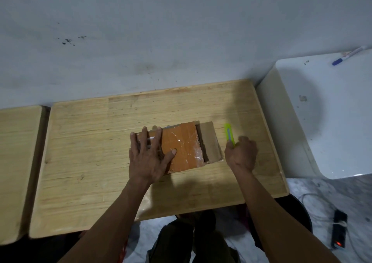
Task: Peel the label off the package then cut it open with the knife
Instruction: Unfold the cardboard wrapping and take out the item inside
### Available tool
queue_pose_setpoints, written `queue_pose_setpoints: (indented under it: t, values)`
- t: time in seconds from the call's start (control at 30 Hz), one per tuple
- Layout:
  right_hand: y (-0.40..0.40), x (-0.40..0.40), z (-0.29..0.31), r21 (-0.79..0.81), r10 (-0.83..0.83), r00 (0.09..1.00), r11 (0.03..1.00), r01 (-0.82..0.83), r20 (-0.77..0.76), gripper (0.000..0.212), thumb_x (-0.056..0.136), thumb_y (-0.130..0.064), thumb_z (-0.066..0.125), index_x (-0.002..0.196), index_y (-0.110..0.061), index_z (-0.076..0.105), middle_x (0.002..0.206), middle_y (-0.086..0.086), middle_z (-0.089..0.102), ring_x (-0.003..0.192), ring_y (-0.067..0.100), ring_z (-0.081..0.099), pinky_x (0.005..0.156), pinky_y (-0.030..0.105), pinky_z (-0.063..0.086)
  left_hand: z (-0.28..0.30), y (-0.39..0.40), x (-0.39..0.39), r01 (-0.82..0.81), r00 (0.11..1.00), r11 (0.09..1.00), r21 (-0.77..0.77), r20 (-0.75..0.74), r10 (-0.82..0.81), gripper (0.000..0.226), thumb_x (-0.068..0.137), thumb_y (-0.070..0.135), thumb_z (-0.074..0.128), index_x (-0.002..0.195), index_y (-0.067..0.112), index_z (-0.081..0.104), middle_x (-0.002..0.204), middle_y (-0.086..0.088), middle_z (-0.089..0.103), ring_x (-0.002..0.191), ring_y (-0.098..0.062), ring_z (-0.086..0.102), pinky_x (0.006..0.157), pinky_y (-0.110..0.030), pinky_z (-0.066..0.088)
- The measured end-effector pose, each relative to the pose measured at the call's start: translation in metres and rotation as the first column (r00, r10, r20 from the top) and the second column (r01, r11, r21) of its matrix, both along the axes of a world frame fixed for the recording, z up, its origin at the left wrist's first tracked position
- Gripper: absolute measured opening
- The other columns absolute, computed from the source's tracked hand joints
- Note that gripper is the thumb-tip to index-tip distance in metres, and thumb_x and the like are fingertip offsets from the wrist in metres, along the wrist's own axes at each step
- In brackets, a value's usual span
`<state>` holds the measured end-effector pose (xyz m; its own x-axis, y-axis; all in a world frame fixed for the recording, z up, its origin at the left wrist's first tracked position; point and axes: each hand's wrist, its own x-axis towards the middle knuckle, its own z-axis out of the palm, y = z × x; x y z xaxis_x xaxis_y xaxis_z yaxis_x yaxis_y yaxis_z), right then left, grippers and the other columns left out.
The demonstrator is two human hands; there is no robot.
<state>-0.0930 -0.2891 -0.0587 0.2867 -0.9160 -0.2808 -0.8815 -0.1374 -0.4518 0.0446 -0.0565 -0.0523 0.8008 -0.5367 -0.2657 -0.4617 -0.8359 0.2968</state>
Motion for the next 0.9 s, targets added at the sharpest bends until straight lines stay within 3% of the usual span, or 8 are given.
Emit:
queue_pose_setpoints:
  t: [0.1,0.2,0.43,0.53,0.6,0.77,0.83,0.9]
  values:
    - [0.014,0.000,0.017,-0.148,0.167,0.984,0.977,-0.157,0.059,0.031,0.092,-0.032,0.056,0.118,-0.015,0.059,0.117,0.010,0.058,0.110,0.030,0.052,0.086,0.044,0.049,-0.002,0.005,0.001,0.028,1.000,0.998,-0.052,0.014,-0.027,0.089,0.085,0.086,0.021,0.156,0.042,-0.012,0.168,-0.007,-0.010,0.154,-0.033,-0.015,0.122,-0.061,0.006]
    - [0.043,0.003,0.029,-0.064,0.336,0.894,0.941,-0.332,0.296,0.017,0.095,-0.025,0.053,0.106,-0.016,0.062,0.105,0.002,0.063,0.096,0.017,0.057,0.077,0.036,0.053,0.002,0.015,-0.009,-0.120,0.993,0.976,-0.181,-0.034,0.116,0.087,0.089,0.078,0.032,0.158,0.039,-0.005,0.168,-0.002,-0.010,0.154,-0.025,-0.017,0.122,-0.055,0.004]
    - [0.087,0.011,0.035,0.164,0.275,0.850,0.910,-0.381,0.450,0.025,0.102,-0.043,0.038,0.116,-0.033,0.056,0.101,-0.024,0.057,0.093,-0.006,0.057,0.078,0.023,0.052,-0.002,0.039,-0.029,-0.279,0.960,0.925,-0.258,-0.088,0.265,0.084,0.094,0.070,0.026,0.160,0.023,0.002,0.169,0.001,0.000,0.155,-0.019,-0.010,0.124,-0.055,0.009]
    - [0.096,0.009,0.033,0.269,0.208,0.884,0.901,-0.340,0.419,0.036,0.102,-0.043,0.036,0.133,-0.033,0.051,0.119,-0.009,0.064,0.107,0.009,0.061,0.090,0.035,0.054,-0.002,0.040,-0.029,-0.297,0.955,0.930,-0.217,-0.081,0.287,0.087,0.093,0.072,0.020,0.160,0.019,0.003,0.169,0.001,-0.004,0.154,-0.019,-0.014,0.125,-0.053,0.006]
    - [0.099,0.008,0.032,0.300,0.177,0.897,0.901,-0.313,0.404,0.038,0.102,-0.041,0.037,0.136,-0.031,0.050,0.122,-0.007,0.063,0.111,0.013,0.059,0.092,0.031,0.050,-0.004,0.040,-0.026,-0.349,0.937,0.910,-0.223,-0.114,0.331,0.089,0.094,0.071,0.023,0.160,0.014,0.007,0.169,-0.002,-0.002,0.154,-0.019,-0.013,0.125,-0.051,0.006]
    - [0.105,-0.002,0.039,0.332,0.110,0.912,0.908,-0.254,0.395,0.033,0.102,-0.035,0.040,0.131,-0.027,0.056,0.116,-0.005,0.061,0.108,0.013,0.056,0.089,0.026,0.045,-0.021,0.050,-0.024,-0.330,0.944,0.903,-0.276,-0.097,0.315,0.072,0.096,0.072,0.024,0.132,0.018,0.053,0.167,-0.005,0.017,0.156,-0.018,-0.010,0.126,-0.043,-0.001]
    - [0.108,-0.008,0.042,0.353,0.085,0.911,0.904,-0.241,0.404,0.031,0.102,-0.031,0.042,0.128,-0.025,0.057,0.112,-0.008,0.059,0.107,0.013,0.057,0.086,0.023,0.045,-0.019,0.053,-0.031,-0.330,0.944,0.887,-0.324,-0.098,0.316,0.064,0.097,0.069,0.026,0.117,0.018,0.060,0.166,-0.005,0.020,0.156,-0.018,-0.007,0.126,-0.039,-0.002]
    - [0.111,-0.014,0.047,0.389,0.046,0.900,0.891,-0.233,0.434,0.031,0.102,-0.031,0.043,0.129,-0.025,0.057,0.104,-0.015,0.060,0.102,0.008,0.059,0.079,0.016,0.045,-0.008,0.054,-0.041,-0.362,0.932,0.852,-0.379,-0.133,0.338,0.060,0.097,0.066,0.030,0.117,0.020,0.061,0.166,-0.002,0.020,0.156,-0.016,-0.007,0.124,-0.034,-0.003]
